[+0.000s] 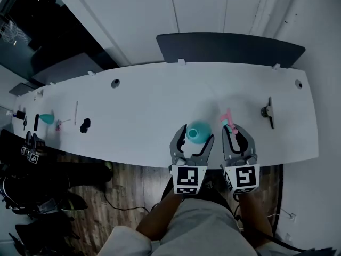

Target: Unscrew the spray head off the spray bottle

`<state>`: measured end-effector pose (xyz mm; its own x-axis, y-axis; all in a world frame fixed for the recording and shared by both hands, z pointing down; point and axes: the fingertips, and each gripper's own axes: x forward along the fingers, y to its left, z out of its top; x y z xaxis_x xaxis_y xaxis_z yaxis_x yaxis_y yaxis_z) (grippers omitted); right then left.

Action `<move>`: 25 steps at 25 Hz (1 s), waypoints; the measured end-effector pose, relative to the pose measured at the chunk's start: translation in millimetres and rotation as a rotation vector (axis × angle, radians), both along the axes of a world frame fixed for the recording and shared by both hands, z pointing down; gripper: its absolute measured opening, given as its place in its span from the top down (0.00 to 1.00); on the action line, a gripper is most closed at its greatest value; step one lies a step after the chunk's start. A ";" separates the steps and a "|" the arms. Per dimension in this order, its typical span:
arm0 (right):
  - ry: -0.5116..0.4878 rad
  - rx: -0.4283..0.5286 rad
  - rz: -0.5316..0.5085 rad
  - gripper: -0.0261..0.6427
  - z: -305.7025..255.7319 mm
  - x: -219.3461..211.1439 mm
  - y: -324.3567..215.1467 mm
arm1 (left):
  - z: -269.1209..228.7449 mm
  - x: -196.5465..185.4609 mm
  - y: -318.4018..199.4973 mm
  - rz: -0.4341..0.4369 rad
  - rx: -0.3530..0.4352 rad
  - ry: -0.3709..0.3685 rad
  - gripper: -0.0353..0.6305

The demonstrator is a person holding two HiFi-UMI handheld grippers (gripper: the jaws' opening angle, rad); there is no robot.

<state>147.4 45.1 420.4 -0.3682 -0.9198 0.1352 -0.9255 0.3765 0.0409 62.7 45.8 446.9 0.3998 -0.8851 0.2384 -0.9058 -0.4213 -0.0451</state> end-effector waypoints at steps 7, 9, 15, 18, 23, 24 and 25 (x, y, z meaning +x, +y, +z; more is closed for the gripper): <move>-0.044 -0.020 -0.002 0.85 3.1 32.9 50.4 | -15.0 -2.3 51.9 -0.066 0.013 -0.018 0.41; -0.051 -0.016 -0.001 0.85 0.2 33.8 61.1 | -17.3 -8.0 61.2 -0.076 0.017 -0.026 0.41; -0.034 0.016 0.001 0.86 -13.4 6.0 89.2 | -25.2 -38.2 78.3 -0.081 0.029 -0.023 0.41; -0.033 0.023 0.000 0.86 -18.6 -12.9 101.0 | -31.6 -53.2 87.8 -0.080 0.043 -0.019 0.41; -0.021 0.034 0.012 0.86 -26.0 -29.6 110.1 | -35.3 -63.1 95.2 -0.055 0.056 -0.005 0.41; -0.020 0.036 0.016 0.86 -26.7 -32.1 112.3 | -36.4 -64.6 97.2 -0.049 0.059 -0.005 0.41; -0.017 0.038 0.019 0.86 -27.4 -34.6 114.2 | -37.9 -65.8 99.0 -0.045 0.063 -0.004 0.41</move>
